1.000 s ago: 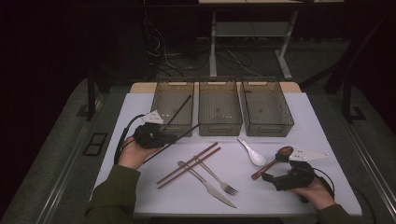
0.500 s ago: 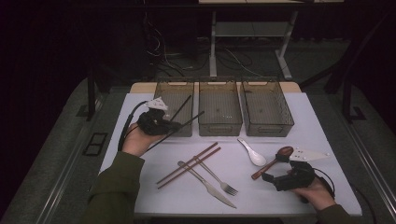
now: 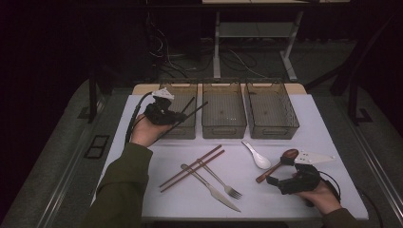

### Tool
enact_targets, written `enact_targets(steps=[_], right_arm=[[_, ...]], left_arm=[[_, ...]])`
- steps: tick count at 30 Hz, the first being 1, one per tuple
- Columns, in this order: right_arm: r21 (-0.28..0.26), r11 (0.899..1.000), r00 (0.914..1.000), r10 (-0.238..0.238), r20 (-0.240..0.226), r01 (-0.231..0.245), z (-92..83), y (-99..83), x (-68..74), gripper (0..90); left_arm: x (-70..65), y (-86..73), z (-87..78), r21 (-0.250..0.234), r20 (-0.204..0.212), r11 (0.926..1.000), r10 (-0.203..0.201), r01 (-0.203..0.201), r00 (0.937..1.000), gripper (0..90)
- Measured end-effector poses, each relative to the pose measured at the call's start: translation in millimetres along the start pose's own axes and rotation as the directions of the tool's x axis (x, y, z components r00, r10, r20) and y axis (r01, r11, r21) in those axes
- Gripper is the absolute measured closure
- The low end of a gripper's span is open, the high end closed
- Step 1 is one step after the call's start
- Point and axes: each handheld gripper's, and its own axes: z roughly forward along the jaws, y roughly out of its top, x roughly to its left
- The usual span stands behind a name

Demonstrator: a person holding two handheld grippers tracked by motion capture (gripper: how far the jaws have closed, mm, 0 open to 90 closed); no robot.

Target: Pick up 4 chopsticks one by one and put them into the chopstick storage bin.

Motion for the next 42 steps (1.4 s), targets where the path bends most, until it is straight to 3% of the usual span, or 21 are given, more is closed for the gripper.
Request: enact_targets(steps=[16, 20, 29, 34, 42], right_arm=[[-0.002, 1.000, 1.0000, 0.004, -0.001, -0.004, -0.7, -0.1, 0.2, 0.4], [-0.002, 1.000, 1.0000, 0.003, -0.001, -0.003, -0.7, 0.0, 0.6, 0.4], [-0.007, 1.000, 1.0000, 0.000, 0.004, 0.000, -1.7, -0.3, 0.3, 0.4], [-0.006, 1.000, 1.0000, -0.003, 0.002, 0.003, -1.6, -0.4, 0.7, 0.5], [-0.007, 1.000, 1.0000, -0.002, 0.002, 0.002, -2.0, -0.5, 0.8, 0.4]], left_arm=[[27.6, 17.1, 20.6, 0.007, -0.079, 0.9979, -0.063, 0.064, 0.9949, 84.8], [38.8, 23.7, 20.5, 0.025, -0.100, 0.9981, -0.054, 0.056, 0.9936, 84.8], [62.7, 30.1, 21.2, -0.047, -0.150, 0.9941, -0.104, 0.098, 0.9832, 84.8], [69.8, 33.1, 27.5, -0.042, -0.171, 0.9933, -0.113, 0.108, 0.9787, 84.8], [82.0, 28.2, 44.4, -0.038, -0.192, 0.9869, -0.161, 0.157, 0.9680, 84.8]])
